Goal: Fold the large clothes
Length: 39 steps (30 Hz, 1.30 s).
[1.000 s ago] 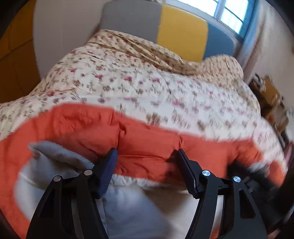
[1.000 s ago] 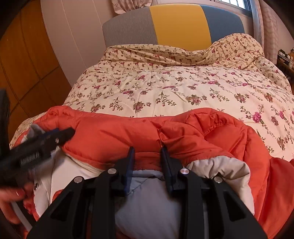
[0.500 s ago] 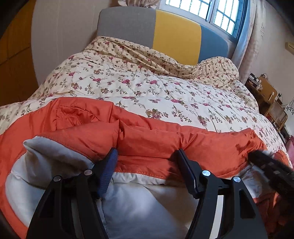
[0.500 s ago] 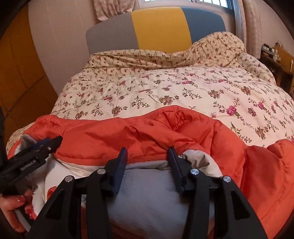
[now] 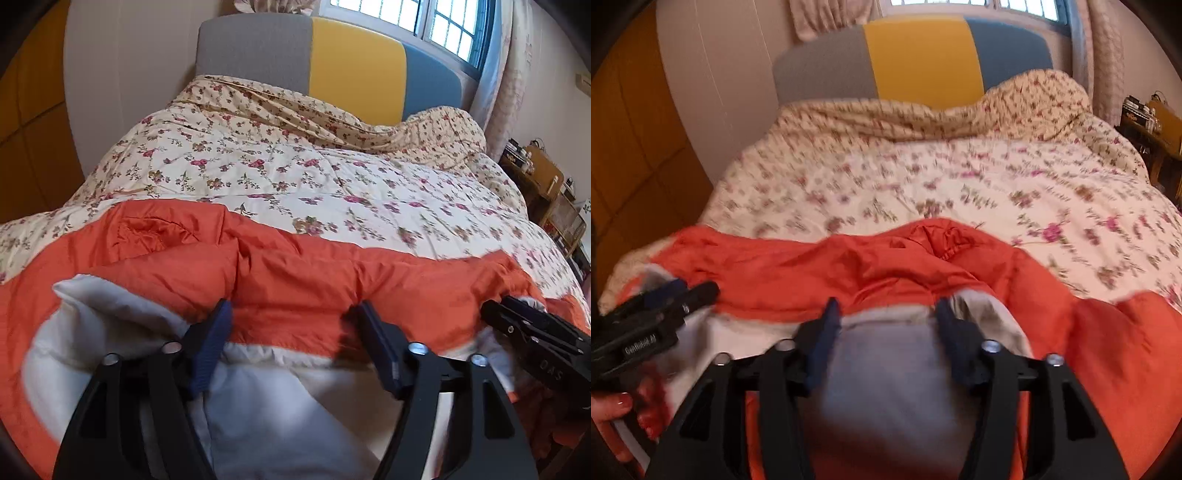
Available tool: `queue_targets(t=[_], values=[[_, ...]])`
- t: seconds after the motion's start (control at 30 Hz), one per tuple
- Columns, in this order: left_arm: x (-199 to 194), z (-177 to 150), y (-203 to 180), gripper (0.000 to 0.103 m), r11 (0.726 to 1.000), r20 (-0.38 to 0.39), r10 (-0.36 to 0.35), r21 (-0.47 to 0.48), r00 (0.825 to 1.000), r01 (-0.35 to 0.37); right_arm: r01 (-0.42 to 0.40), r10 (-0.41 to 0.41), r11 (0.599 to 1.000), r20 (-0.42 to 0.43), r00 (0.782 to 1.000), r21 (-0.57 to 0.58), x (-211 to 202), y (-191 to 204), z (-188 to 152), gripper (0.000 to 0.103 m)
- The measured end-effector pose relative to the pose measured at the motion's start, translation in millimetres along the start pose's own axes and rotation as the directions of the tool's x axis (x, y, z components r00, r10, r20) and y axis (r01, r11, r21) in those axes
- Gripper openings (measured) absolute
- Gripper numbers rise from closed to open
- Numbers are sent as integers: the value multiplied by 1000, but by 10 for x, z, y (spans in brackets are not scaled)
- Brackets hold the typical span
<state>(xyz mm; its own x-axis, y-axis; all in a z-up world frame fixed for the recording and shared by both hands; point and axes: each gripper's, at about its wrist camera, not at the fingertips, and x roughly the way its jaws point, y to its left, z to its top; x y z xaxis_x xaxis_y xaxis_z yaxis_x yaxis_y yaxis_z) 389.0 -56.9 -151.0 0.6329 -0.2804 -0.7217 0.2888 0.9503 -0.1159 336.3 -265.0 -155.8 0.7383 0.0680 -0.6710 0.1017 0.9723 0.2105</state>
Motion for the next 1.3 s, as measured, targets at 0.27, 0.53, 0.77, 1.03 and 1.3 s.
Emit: queue_targets(t=[0.27,0.53,0.77,1.03,1.3], values=[[-668,-372,248,100,989,57,1,-150,998,8,57,-58,998,-36,998,-38,-253,16,-361,60],[-1173,-790,684,100,938,100,17,-346,995,18,36,-38,999,-55,998,-36,-297,12,-419,63],[-1716,-1111,1458,100,853,129,169,-516,977,-80,193,-203,974,-78,976,-116,-641,-13,-722,63],[-2232,-1727,2512,100,601,65,307,-787,950,-140,256,-265,962,-95,959,-99,-553,-131,-847,74],[-2595,-2362,3054,99,327,98,370,-944,924,-31,224,-230,973,-96,969,-61,-555,-180,-865,76]])
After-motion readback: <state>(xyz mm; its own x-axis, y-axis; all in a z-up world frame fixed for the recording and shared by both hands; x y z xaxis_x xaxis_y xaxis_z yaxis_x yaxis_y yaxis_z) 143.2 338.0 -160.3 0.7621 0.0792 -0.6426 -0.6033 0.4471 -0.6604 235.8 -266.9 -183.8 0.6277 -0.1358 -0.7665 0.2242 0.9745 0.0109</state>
